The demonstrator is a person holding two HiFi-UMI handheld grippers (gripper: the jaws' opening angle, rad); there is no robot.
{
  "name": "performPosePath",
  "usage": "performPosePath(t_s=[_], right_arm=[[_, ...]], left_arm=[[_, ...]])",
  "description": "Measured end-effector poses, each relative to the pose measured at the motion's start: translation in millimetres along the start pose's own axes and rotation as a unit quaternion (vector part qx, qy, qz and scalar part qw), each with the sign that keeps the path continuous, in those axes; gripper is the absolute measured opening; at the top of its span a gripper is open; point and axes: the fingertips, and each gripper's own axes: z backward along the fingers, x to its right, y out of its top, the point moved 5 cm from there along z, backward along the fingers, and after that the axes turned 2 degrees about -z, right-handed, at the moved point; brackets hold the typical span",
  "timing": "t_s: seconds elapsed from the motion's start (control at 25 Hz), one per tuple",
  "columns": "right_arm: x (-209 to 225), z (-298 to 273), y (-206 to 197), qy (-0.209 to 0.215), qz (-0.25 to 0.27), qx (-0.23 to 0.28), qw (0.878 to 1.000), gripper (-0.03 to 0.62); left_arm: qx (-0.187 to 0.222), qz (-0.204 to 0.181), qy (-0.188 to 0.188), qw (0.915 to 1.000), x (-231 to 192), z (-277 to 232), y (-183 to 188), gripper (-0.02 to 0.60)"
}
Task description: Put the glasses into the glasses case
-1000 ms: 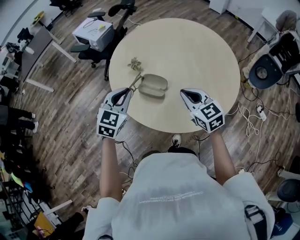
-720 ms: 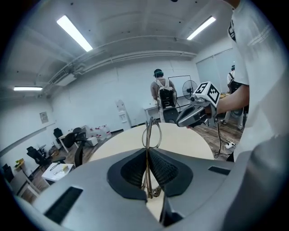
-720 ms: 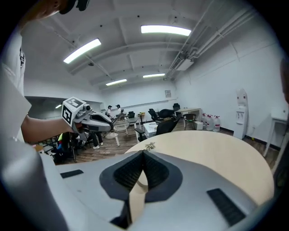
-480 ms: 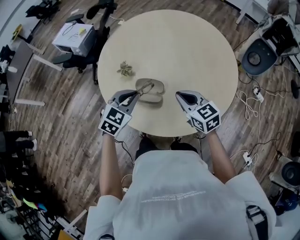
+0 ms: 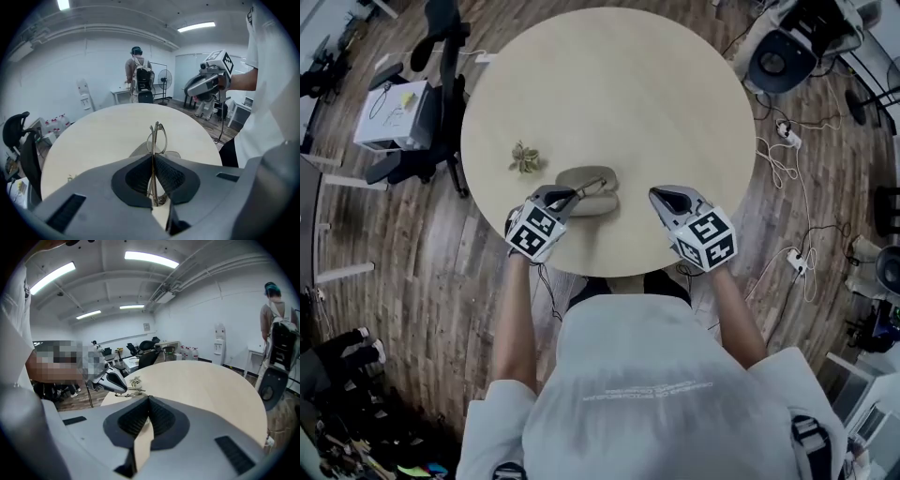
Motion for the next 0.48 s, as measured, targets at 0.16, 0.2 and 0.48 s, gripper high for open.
performPosePath(t_s=[0.16, 0.2, 0.48], right_arm=[[4.6, 3.2, -9.5, -0.034, -0.019, -0.013, 0.999, 0.002], [4.7, 3.2, -11.7, -0.042, -0.026, -0.015, 0.999, 0.002], [1.2, 3.1, -27.5, -0.081, -0.064, -0.028, 0.994, 0.002]], left_arm=[[-0.019, -0.026, -0.049, 0.9983, -1.5, -26.8, -4.9, 0.025], [-0.026, -0.035, -0.06, 0.9972, -1.5, -32.1, -8.4, 0.025], [-0.055, -0.071, -0.112, 0.9897, -7.0, -56.0, -25.8, 0.025]])
